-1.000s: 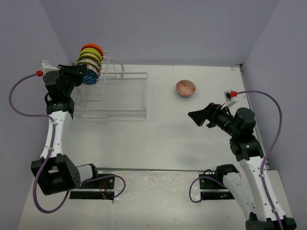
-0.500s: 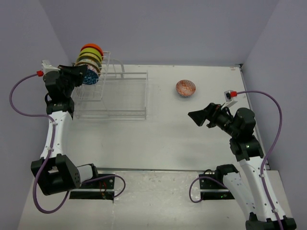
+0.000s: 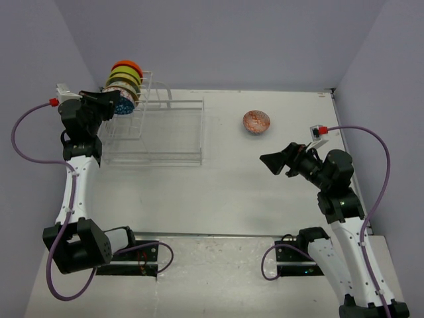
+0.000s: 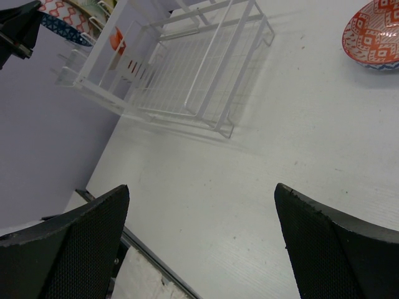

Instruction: Unload the bowls from the dish rack

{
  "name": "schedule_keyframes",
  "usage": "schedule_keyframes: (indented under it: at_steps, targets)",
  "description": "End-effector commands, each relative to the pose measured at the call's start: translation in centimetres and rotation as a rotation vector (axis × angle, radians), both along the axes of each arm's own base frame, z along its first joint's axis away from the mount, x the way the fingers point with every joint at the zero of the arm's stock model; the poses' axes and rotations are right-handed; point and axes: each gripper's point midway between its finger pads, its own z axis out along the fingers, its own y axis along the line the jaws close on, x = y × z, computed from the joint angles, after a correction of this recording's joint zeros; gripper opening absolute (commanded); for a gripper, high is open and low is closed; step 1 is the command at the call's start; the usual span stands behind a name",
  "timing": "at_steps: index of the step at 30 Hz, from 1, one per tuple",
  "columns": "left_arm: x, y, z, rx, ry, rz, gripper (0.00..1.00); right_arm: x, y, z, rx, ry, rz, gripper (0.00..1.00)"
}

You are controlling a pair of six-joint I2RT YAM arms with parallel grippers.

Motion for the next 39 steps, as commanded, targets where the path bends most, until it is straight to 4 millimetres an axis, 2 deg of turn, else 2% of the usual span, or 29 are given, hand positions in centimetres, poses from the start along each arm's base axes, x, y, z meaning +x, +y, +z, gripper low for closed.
schedule_keyframes:
  at_steps: [1,8,14,22,29,39]
  targets:
    - [-0.7,0.8,3.7,0.038,-0.103,0.033,0.00,-0.1,0.1,0.5,-0.001,-0.033,0.011,0.99]
    - [-1.1,0.3,4.4,0.039,-0.133,0.009,0.00,-0.1,0.0,0.5,-0.001,-0.038,0.008,0.99]
    - [-2.3,0.1,5.4,0.054,-0.166,0.015,0.00,0.0,0.2,0.5,0.007,-0.037,0.012,0.99]
    - [-2.3,-0.5,4.7,0.045,-0.167,-0.017,0.00,-0.1,0.2,0.5,0.011,-0.036,0.013,0.99]
    - [-3.7,-1.1,6.4,0.091,-0.236,-0.039,0.00,0.1,0.3,0.8,0.005,-0.043,0.021,0.99]
    - [-4.5,-1.8,7.2,0.131,-0.283,-0.068,0.00,0.3,0.4,1.2,0.011,-0.046,0.029,0.99]
